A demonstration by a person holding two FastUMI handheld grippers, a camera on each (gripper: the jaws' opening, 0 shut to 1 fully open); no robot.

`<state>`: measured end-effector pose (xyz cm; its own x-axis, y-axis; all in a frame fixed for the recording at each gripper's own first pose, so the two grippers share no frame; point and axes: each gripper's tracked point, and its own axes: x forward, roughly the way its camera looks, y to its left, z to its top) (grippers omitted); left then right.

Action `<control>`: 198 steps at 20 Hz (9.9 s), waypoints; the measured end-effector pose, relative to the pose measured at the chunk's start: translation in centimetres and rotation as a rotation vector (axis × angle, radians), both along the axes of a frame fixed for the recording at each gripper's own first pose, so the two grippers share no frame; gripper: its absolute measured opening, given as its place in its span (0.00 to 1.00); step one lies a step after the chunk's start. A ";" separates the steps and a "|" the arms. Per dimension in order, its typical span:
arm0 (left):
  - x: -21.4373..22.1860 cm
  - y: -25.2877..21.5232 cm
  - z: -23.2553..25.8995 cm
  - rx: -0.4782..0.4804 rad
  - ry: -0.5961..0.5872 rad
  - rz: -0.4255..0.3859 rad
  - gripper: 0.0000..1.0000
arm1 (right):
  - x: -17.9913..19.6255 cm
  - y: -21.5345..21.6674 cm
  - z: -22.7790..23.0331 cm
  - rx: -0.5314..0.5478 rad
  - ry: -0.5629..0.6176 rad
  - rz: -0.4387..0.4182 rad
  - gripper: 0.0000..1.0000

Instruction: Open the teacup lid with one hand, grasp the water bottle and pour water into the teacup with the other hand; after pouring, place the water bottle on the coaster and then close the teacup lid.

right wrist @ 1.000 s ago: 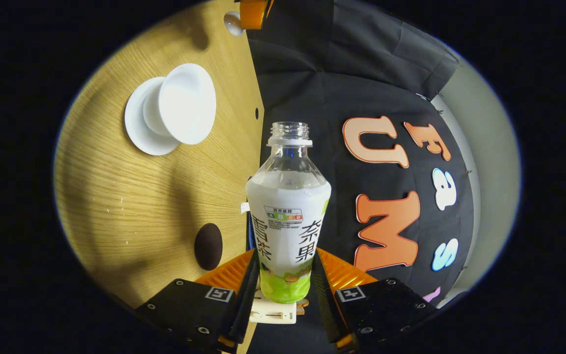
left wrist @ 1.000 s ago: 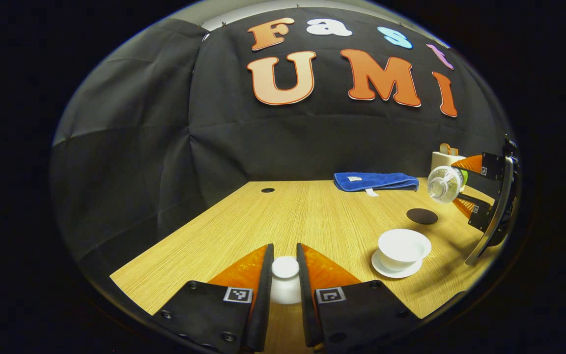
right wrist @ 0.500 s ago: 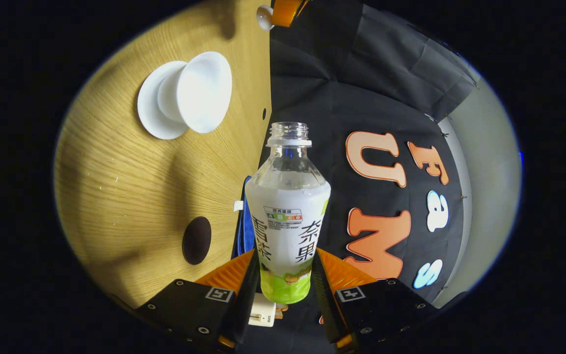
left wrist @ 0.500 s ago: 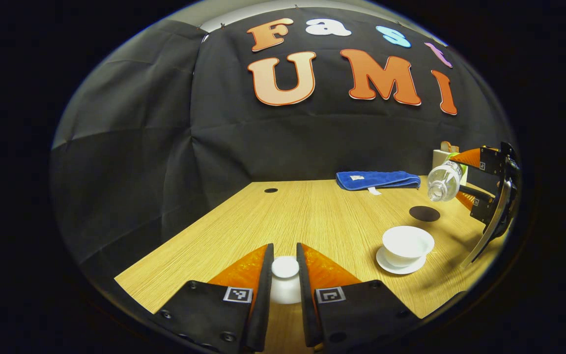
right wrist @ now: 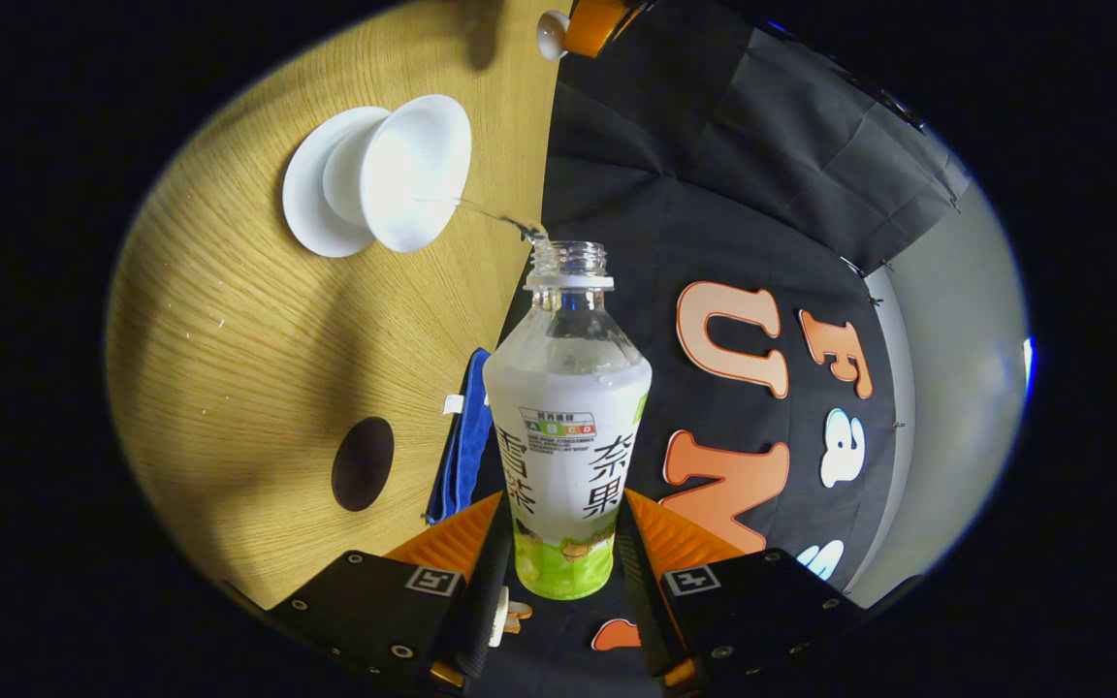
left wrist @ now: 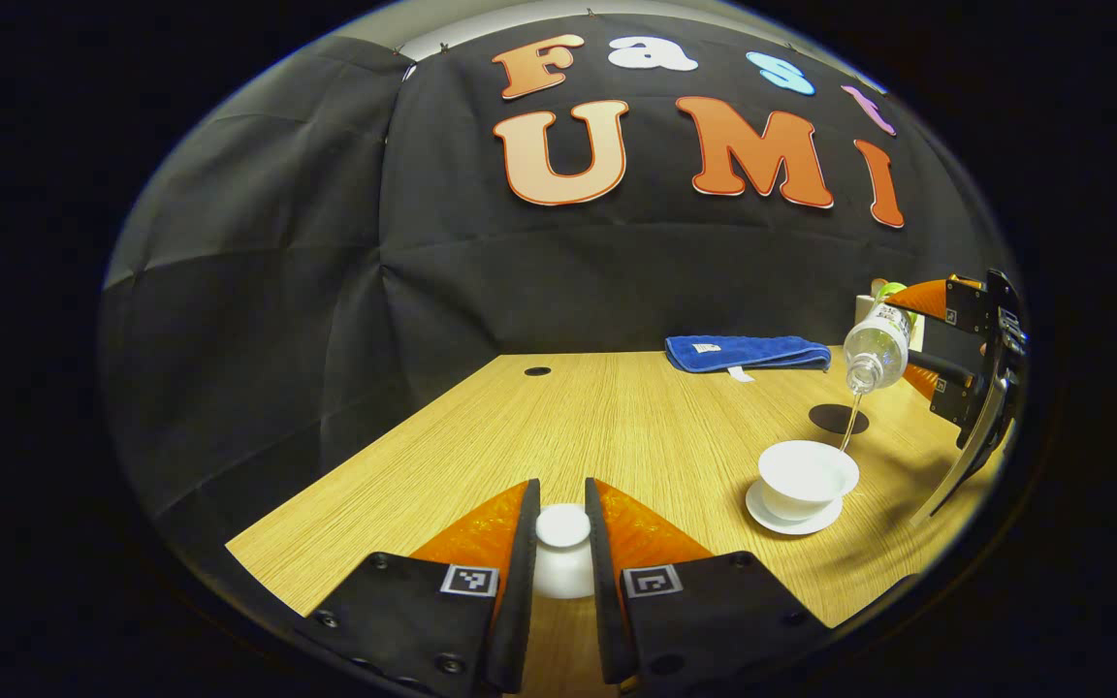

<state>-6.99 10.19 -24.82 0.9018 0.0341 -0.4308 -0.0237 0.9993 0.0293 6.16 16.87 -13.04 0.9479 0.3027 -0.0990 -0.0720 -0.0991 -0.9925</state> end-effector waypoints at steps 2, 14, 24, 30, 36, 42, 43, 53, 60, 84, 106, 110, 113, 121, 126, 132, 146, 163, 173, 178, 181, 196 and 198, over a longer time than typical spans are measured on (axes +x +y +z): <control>-0.3 0.3 0.3 0.004 0.000 0.003 0.33 | 0.1 0.1 0.6 -0.005 -0.012 0.007 0.61; -0.7 0.7 1.1 0.004 -0.005 0.012 0.33 | 1.2 0.2 4.6 -0.061 -0.113 0.052 0.61; -0.8 1.2 1.8 0.006 -0.012 0.021 0.33 | 2.1 0.5 7.4 -0.112 -0.219 0.081 0.61; -0.9 1.2 1.8 0.008 -0.011 0.021 0.33 | 2.6 0.8 9.6 -0.149 -0.280 0.104 0.61; -0.9 1.5 2.1 0.011 -0.016 0.024 0.33 | 2.7 1.5 10.4 -0.193 -0.329 0.134 0.61; -1.1 1.6 2.2 0.011 -0.014 0.029 0.31 | 2.4 2.4 10.1 -0.233 -0.351 0.169 0.61; -1.1 1.5 2.3 0.010 -0.015 0.027 0.33 | 2.3 2.5 9.8 -0.243 -0.351 0.178 0.61; -1.3 1.6 2.7 0.006 -0.023 0.025 0.33 | 1.4 4.5 7.8 -0.313 -0.351 0.247 0.61; -1.7 1.4 3.0 0.000 -0.028 0.019 0.32 | 0.3 5.2 7.4 -0.341 -0.346 0.279 0.61; -0.8 -2.3 5.5 -0.002 -0.096 -0.026 0.33 | 2.7 2.2 2.8 0.468 0.234 0.050 0.62; 0.3 -5.6 8.2 -0.060 -0.162 -0.047 0.33 | 8.4 -3.9 -1.9 1.499 0.670 -0.277 0.62; 0.6 -6.4 8.8 -0.080 -0.183 -0.054 0.33 | 8.3 -4.2 -4.5 1.549 0.745 -0.337 0.62; 0.8 -7.2 9.4 -0.094 -0.197 -0.065 0.33 | 7.8 -4.1 -6.5 1.562 0.799 -0.374 0.62; 1.4 -9.2 9.0 -0.114 -0.190 -0.095 0.33 | 6.8 -3.5 -10.3 1.566 0.892 -0.444 0.63; 2.0 -10.7 8.3 -0.133 -0.169 -0.120 0.33 | 6.4 -3.6 -10.3 1.545 0.878 -0.427 0.63; 2.2 -13.7 7.1 -0.149 -0.143 -0.177 0.33 | 5.8 -4.3 -10.1 1.509 0.841 -0.411 0.78; 3.6 -18.5 3.7 -0.149 -0.088 -0.264 0.33 | 1.6 -7.0 -4.1 1.587 0.754 -0.297 0.96; 3.7 -19.2 -0.3 -0.089 0.007 -0.277 0.39 | -2.3 -9.1 -2.1 1.595 0.706 -0.265 0.96; 5.1 -17.7 7.4 -0.089 -0.166 -0.224 0.90 | -3.9 -10.1 2.6 1.656 0.628 -0.206 0.97; 6.1 -16.6 12.6 -0.103 -0.256 -0.182 0.97 | -4.8 -10.3 6.3 1.693 0.581 -0.147 0.97; 6.7 -16.0 15.3 -0.117 -0.301 -0.159 0.98 | -5.1 -11.4 8.3 1.687 0.505 -0.137 0.97; 6.5 -13.8 22.1 -0.105 -0.438 -0.085 0.97 | -6.5 -12.8 10.7 1.649 0.369 -0.197 0.98; 6.5 -13.5 21.9 -0.102 -0.438 -0.079 0.94 | -6.6 -12.9 10.9 1.653 0.366 -0.198 0.98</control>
<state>-0.46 -3.33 -2.92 0.9979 -0.0651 -0.0062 0.0645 0.9958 -0.0654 -0.46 4.00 -2.11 0.9817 0.1882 -0.0289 -0.1866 0.9812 0.0489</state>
